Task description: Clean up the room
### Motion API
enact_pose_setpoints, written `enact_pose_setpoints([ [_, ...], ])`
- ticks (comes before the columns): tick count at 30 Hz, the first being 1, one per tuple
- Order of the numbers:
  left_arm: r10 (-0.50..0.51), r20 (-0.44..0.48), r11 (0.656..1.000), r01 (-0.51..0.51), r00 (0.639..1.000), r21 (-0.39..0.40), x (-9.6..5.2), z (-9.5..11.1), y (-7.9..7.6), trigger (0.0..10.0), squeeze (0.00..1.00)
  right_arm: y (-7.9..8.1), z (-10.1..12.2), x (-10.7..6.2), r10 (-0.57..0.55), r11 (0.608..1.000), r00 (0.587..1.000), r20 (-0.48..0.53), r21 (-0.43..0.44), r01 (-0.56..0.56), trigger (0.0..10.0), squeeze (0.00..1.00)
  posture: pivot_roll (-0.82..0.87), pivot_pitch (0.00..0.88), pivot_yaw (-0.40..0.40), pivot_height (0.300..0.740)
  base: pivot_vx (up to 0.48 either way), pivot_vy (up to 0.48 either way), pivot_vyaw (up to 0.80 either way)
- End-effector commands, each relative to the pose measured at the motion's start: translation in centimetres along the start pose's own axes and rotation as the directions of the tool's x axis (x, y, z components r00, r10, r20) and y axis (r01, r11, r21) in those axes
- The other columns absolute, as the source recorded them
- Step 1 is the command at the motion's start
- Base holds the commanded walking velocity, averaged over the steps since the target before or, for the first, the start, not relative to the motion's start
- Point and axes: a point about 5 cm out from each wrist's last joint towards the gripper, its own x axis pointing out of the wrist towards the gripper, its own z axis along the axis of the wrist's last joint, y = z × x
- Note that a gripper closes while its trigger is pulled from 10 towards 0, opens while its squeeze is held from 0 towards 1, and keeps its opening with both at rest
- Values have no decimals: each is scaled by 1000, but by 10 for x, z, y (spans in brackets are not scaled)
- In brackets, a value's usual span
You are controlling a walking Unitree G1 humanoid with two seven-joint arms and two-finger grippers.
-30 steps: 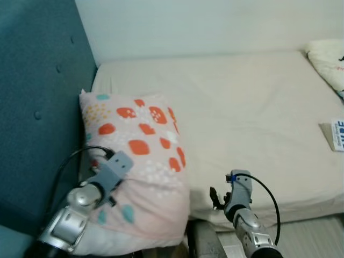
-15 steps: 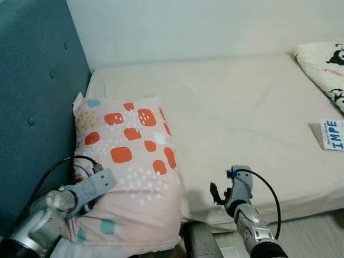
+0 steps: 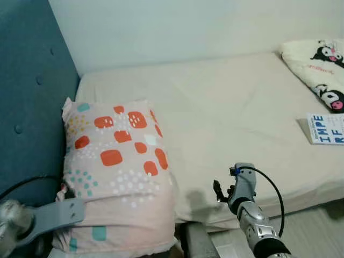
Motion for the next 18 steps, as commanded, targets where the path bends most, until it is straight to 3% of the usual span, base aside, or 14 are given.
enact_pose_setpoints([
  [1,-132,47,989,128,990,72,-4,5,-17,10000,1000,2,-6,-1,-2,1000,1000,-14,23,2,10000,0,-141,126,18,637,0,0,0],
  [5,-223,111,971,211,969,111,-8,12,-29,10000,1000,2,-5,0,-1,1000,1000,-13,25,2,10000,0,-137,124,16,637,0,0,0],
  [7,-280,301,958,246,912,146,-15,34,-35,10000,1000,2,-4,0,-1,1000,1000,-10,29,2,10000,0,-132,123,15,637,0,0,0],
  [8,-188,529,982,159,828,100,-22,60,-21,10000,1000,2,-1,1,-3,999,1000,-1,34,3,10000,0,-131,122,15,637,0,0,0],
  [9,-188,529,982,159,828,100,-22,60,-21,10000,1000,2,-1,1,-3,999,1000,-1,34,3,10000,0,-131,122,15,637,0,0,0],
  [10,-112,613,994,101,782,52,-24,70,-10,10000,1000,2,0,2,5,999,1000,5,47,-5,10000,0,-130,120,16,637,0,0,0],
  [11,-112,613,994,101,782,52,-24,70,-10,10000,1000,2,0,2,5,999,1000,5,47,-5,10000,0,-130,120,16,637,0,0,0],
  [12,66,780,993,33,622,-110,-31,87,15,10000,0,3,5,3,17,998,1000,26,59,-19,10000,0,-127,115,18,642,0,0,0],
  [14,183,874,969,69,451,-238,-35,100,30,10000,0,3,9,4,19,998,999,41,59,-22,10000,0,-130,114,16,651,0,0,0],
  [15,183,874,969,69,451,-238,-35,100,30,10000,0,3,9,4,19,998,999,41,59,-22,10000,0,-130,114,16,651,0,0,0],
  [16,211,891,960,84,403,-266,-36,103,33,10000,0,3,10,4,19,998,999,44,59,-22,10000,0,-131,113,16,656,0,0,0],
  [17,211,891,960,84,403,-266,-36,103,33,10000,0,3,10,4,19,998,999,44,59,-22,10000,0,-131,113,16,656,0,0,0],
  [18,273,905,940,109,325,-323,-34,111,37,10000,0,3,10,4,21,998,999,44,58,-24,10000,0,-131,112,15,661,0,0,0],
])
